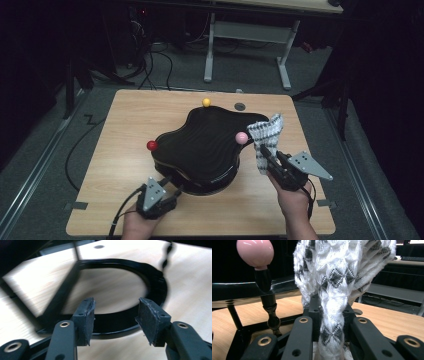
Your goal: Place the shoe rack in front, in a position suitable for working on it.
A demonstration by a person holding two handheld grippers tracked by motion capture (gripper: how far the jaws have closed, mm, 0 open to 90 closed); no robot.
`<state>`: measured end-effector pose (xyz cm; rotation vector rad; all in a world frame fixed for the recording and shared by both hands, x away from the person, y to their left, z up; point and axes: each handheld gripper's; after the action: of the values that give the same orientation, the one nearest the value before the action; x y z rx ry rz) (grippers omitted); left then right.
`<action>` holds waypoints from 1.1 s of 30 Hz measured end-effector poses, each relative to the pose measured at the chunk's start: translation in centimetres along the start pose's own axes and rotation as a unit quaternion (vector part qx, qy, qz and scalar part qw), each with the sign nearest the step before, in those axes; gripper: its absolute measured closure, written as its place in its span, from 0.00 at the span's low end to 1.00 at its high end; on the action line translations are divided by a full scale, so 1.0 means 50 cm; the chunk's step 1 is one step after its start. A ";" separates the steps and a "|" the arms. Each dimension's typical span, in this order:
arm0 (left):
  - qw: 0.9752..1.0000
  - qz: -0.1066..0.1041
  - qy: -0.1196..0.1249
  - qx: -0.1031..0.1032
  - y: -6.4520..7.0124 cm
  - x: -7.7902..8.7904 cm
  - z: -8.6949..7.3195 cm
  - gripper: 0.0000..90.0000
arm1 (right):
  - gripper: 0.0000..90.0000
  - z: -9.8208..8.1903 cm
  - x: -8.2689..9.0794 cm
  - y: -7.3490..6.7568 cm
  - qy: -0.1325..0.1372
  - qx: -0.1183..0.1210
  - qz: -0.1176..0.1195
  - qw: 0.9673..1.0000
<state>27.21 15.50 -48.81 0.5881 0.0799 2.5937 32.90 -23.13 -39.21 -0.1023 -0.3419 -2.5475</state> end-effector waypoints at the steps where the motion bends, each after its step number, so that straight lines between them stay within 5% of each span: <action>1: 1.000 0.008 0.000 0.003 -0.012 0.002 0.002 0.52 | 0.87 0.000 0.002 0.000 0.000 0.001 0.000 1.000; 3: 0.999 0.033 0.003 0.023 -0.056 0.005 0.010 0.52 | 0.87 0.000 0.011 -0.003 0.001 0.002 0.001 1.000; 7: 0.997 0.060 0.005 0.044 -0.095 0.002 0.023 0.50 | 0.87 0.004 0.031 -0.010 0.005 0.005 0.001 1.000; 16: 0.996 0.075 -0.014 0.035 -0.119 -0.047 0.044 0.46 | 0.87 0.011 0.072 -0.033 0.013 0.022 0.012 1.000; 21: 0.996 0.070 -0.012 0.044 -0.128 -0.072 0.054 0.53 | 0.87 0.024 0.104 -0.057 0.025 0.030 0.030 0.999; 24: 0.996 0.065 -0.011 0.058 -0.135 -0.080 0.055 0.66 | 0.87 0.038 0.119 -0.088 0.037 0.038 0.059 0.997; 27: 0.995 0.081 -0.008 0.058 -0.139 -0.082 0.055 0.75 | 0.87 0.044 0.122 -0.110 0.040 0.046 0.084 0.995; 33: 0.995 0.084 -0.007 0.054 -0.141 -0.082 0.054 0.83 | 0.87 0.045 0.112 -0.176 0.030 0.083 0.157 0.984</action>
<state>34.67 19.71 -49.08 0.6769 0.1743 2.7605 23.40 -18.33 -38.16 -0.0135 -0.4726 -2.1959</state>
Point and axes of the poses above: each handheld gripper's, and its own axes: x roughly backward along the jaws, z roughly out of its top, y roughly to its right, and after that the axes turned 13 degrees about x, right-handed
